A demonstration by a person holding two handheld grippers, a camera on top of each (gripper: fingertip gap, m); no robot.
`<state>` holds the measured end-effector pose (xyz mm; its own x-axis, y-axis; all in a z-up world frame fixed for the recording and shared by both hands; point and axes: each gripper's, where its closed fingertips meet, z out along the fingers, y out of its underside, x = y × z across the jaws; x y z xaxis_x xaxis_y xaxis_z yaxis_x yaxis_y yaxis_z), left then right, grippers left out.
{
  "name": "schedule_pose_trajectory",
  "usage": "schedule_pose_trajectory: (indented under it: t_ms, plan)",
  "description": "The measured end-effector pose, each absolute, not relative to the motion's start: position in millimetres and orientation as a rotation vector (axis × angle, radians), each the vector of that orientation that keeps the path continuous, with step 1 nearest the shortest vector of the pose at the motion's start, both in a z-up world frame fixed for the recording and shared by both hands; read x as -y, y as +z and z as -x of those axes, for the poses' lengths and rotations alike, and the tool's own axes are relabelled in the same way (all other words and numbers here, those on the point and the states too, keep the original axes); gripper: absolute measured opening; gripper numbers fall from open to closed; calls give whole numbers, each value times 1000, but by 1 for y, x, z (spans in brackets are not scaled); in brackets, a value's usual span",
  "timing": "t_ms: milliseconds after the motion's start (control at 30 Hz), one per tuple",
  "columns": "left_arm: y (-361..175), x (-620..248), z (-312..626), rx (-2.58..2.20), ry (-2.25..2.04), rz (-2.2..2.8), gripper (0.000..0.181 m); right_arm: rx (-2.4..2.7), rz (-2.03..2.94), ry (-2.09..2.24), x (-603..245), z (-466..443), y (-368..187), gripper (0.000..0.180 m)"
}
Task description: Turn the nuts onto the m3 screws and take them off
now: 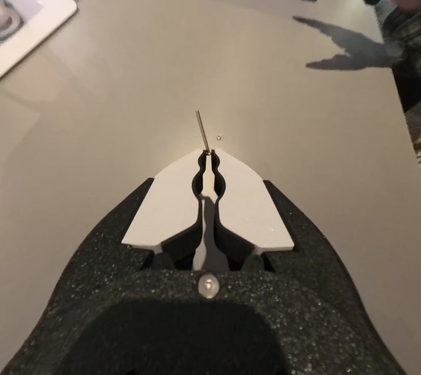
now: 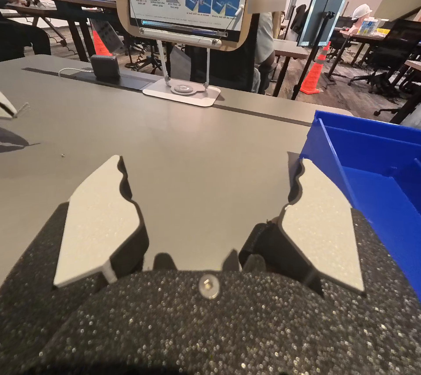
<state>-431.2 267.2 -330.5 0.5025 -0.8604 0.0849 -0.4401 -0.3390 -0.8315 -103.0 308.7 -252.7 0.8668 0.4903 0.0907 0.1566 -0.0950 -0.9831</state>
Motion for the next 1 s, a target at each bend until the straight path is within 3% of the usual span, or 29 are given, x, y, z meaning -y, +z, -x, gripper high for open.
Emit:
schedule_pose_trajectory:
  t_ms: [367, 1000]
  plan:
    - [-287, -267, 406, -967, -777, 1676, 4, 496, 1668, 337, -307, 103, -257, 135]
    - [-263, -247, 390, -926, -892, 1534, 4, 421, 1643, 505, -285, 105, -255, 136]
